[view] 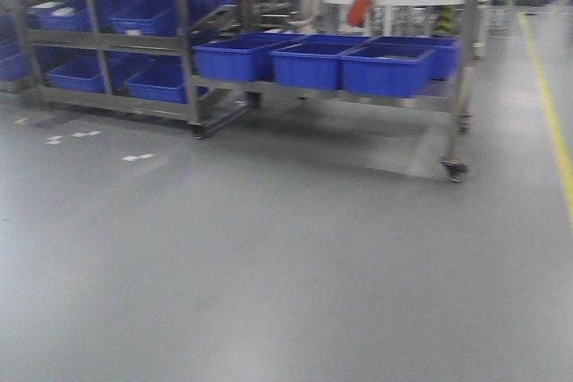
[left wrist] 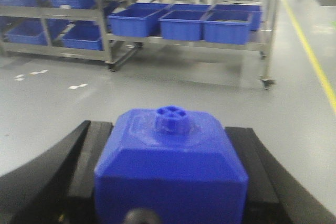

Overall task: Pick and sort blue part to right shelf
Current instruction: 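Drive the base away from the table carrying both parts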

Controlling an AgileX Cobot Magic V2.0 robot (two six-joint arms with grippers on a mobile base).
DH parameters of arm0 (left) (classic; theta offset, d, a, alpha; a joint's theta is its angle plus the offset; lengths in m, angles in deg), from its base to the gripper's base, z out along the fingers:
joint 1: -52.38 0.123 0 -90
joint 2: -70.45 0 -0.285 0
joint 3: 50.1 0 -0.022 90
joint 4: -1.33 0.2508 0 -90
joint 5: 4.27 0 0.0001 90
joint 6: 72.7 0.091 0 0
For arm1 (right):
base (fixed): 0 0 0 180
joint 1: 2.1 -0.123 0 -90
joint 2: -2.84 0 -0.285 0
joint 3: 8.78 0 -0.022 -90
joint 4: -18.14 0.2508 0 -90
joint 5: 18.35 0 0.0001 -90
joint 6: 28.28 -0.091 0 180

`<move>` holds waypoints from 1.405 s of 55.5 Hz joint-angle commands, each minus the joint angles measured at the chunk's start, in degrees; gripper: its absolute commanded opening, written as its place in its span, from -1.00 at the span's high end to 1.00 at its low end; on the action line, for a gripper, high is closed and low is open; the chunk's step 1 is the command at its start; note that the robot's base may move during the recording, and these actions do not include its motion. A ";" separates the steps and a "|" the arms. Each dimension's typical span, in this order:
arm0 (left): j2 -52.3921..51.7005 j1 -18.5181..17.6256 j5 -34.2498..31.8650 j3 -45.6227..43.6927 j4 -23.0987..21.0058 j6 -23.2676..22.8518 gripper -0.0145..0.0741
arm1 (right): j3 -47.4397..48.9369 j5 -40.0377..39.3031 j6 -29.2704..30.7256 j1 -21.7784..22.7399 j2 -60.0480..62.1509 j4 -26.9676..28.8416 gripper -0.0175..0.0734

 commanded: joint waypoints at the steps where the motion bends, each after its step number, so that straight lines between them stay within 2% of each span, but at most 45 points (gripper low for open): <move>1: 0.87 0.06 -5.34 -1.83 0.00 0.06 -0.08 | 1.34 -5.62 0.62 0.05 0.03 -0.49 0.21; 78: 0.87 0.06 -5.34 -1.83 0.00 0.06 -0.08 | 1.34 -5.68 0.62 0.05 0.03 -0.49 0.21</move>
